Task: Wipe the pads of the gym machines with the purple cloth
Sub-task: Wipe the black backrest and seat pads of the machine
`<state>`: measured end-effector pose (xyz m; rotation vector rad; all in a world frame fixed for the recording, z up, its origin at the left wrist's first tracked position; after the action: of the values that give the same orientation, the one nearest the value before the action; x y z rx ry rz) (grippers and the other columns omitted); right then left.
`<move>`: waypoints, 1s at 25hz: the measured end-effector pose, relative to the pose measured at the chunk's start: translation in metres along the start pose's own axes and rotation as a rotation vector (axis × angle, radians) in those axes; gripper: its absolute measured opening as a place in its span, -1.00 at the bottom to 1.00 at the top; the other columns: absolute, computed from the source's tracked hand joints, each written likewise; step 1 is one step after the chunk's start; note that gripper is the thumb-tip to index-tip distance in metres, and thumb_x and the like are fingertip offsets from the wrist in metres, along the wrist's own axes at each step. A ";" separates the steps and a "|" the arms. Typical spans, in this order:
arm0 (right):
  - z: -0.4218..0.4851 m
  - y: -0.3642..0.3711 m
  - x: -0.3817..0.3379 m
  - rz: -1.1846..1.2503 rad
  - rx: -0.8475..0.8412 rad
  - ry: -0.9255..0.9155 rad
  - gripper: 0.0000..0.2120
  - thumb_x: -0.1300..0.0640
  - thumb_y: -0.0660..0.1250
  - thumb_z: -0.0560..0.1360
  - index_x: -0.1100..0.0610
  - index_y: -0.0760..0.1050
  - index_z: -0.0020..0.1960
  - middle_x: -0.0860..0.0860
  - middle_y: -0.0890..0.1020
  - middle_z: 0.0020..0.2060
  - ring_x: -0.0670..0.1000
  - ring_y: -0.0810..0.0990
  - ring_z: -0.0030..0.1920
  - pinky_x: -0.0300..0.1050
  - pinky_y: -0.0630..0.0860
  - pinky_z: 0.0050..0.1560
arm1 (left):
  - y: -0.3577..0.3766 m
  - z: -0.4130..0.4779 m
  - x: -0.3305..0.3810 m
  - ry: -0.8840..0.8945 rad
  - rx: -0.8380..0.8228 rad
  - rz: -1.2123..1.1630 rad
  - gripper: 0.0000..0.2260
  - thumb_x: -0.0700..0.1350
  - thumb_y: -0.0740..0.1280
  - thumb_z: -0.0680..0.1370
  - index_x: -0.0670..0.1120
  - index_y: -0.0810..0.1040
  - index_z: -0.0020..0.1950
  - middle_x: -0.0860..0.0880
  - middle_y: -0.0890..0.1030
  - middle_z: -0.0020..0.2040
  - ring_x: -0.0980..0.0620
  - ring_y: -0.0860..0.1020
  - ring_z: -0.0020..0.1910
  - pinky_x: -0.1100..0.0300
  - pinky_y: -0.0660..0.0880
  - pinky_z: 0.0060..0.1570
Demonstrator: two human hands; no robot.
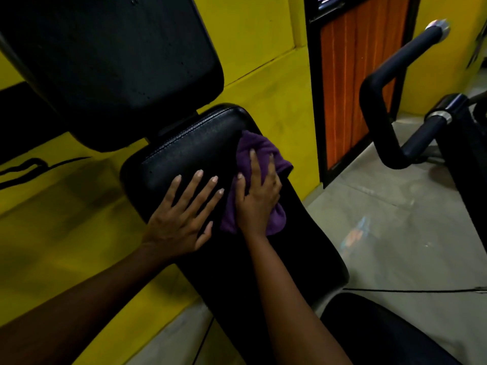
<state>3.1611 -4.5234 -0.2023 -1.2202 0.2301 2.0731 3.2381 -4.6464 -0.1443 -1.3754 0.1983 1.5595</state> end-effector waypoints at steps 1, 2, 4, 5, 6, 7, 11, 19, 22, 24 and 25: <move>-0.005 0.000 0.020 -0.034 0.047 0.079 -0.55 -0.07 0.14 0.50 -0.04 0.33 0.38 0.17 0.39 0.37 0.19 0.39 0.21 0.01 0.34 0.16 | -0.001 0.000 0.000 -0.003 0.001 -0.008 -0.46 0.06 0.11 0.53 -0.11 0.28 0.48 -0.16 0.26 0.49 -0.24 0.22 0.47 -0.23 0.14 0.40; -0.016 -0.002 0.039 -0.071 0.086 0.192 -0.54 -0.08 0.14 0.50 -0.02 0.36 0.38 0.19 0.41 0.36 0.24 0.44 0.19 0.04 0.38 0.14 | 0.000 0.001 0.000 -0.002 0.008 -0.013 -0.46 0.06 0.11 0.53 -0.11 0.28 0.48 -0.16 0.26 0.49 -0.23 0.22 0.47 -0.23 0.14 0.40; -0.045 -0.006 0.071 -0.078 0.126 0.466 -0.53 -0.10 0.10 0.53 -0.01 0.34 0.40 0.21 0.38 0.37 0.30 0.43 0.20 0.11 0.39 0.16 | 0.000 0.000 0.001 0.001 0.019 -0.011 -0.47 0.07 0.11 0.54 -0.11 0.29 0.48 -0.15 0.27 0.49 -0.23 0.22 0.47 -0.24 0.15 0.40; -0.056 -0.007 0.081 -0.044 0.111 0.613 -0.54 -0.10 0.10 0.55 -0.03 0.30 0.43 0.20 0.34 0.40 0.31 0.38 0.24 0.14 0.36 0.20 | 0.000 0.000 0.001 0.001 0.020 -0.008 -0.47 0.07 0.11 0.54 -0.11 0.29 0.48 -0.15 0.27 0.49 -0.23 0.22 0.47 -0.24 0.14 0.40; -0.064 -0.008 0.085 -0.011 0.100 0.750 -0.55 -0.09 0.10 0.58 -0.06 0.24 0.45 0.19 0.28 0.43 0.30 0.33 0.28 0.15 0.32 0.23 | 0.000 0.000 0.000 -0.001 0.019 -0.007 -0.47 0.07 0.11 0.54 -0.11 0.29 0.48 -0.15 0.27 0.49 -0.23 0.22 0.47 -0.24 0.15 0.40; -0.069 -0.008 0.080 0.007 0.092 0.848 -0.56 -0.06 0.10 0.60 -0.07 0.20 0.47 0.18 0.24 0.45 0.28 0.29 0.31 0.15 0.29 0.25 | 0.000 0.001 0.000 -0.001 0.016 -0.006 -0.47 0.07 0.12 0.54 -0.11 0.30 0.48 -0.15 0.27 0.49 -0.23 0.22 0.47 -0.24 0.15 0.39; -0.098 -0.008 -0.001 0.041 0.053 0.608 -0.51 -0.09 0.09 0.54 0.00 0.26 0.45 0.22 0.32 0.41 0.26 0.33 0.26 0.11 0.32 0.25 | -0.004 0.003 0.000 -0.004 -0.028 -0.051 -0.49 0.00 0.15 0.52 -0.12 0.32 0.46 -0.15 0.28 0.49 -0.22 0.22 0.47 -0.23 0.15 0.38; -0.142 -0.016 0.071 -0.085 -0.016 0.503 -0.49 -0.06 0.11 0.46 -0.07 0.24 0.41 0.18 0.40 0.36 0.24 0.42 0.19 0.12 0.43 0.10 | 0.002 0.001 0.066 0.228 -0.107 -0.240 -0.42 0.03 0.12 0.45 -0.17 0.34 0.44 -0.19 0.33 0.46 -0.15 0.28 0.46 -0.15 0.12 0.39; -0.140 -0.029 0.134 -0.130 0.024 0.664 -0.43 -0.10 0.03 0.44 0.02 0.31 0.42 0.22 0.37 0.37 0.35 0.44 0.16 0.21 0.44 0.04 | 0.020 0.002 0.092 0.264 -0.152 -0.154 -0.40 0.08 0.04 0.50 -0.19 0.25 0.48 -0.20 0.22 0.51 -0.16 0.15 0.51 -0.19 -0.05 0.45; -0.135 -0.040 0.167 -0.127 0.045 0.796 -0.46 -0.06 0.06 0.49 0.01 0.23 0.46 0.20 0.27 0.43 0.34 0.36 0.23 0.18 0.37 0.13 | 0.028 0.000 0.098 0.245 -0.165 -0.087 -0.38 0.11 -0.03 0.54 -0.19 0.14 0.52 -0.22 0.11 0.54 -0.17 0.04 0.53 -0.21 -0.11 0.46; -0.133 -0.041 0.171 -0.111 0.050 0.838 -0.49 0.02 0.10 0.52 0.00 0.21 0.46 0.19 0.24 0.45 0.33 0.33 0.25 0.14 0.33 0.17 | 0.029 0.000 0.099 0.241 -0.171 -0.068 -0.38 0.12 -0.05 0.54 -0.18 0.11 0.53 -0.22 0.08 0.54 -0.19 0.02 0.53 -0.21 -0.11 0.46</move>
<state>3.2283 -4.4735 -0.4064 -1.9572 0.5707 1.3472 3.2323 -4.6053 -0.2387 -1.6884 0.1649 1.3772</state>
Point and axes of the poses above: each hand's wrist, its own z-axis towards the middle knuckle, its own y-axis out of the palm, x = y × z, the point moved 3 cm from there along z, towards the middle knuckle
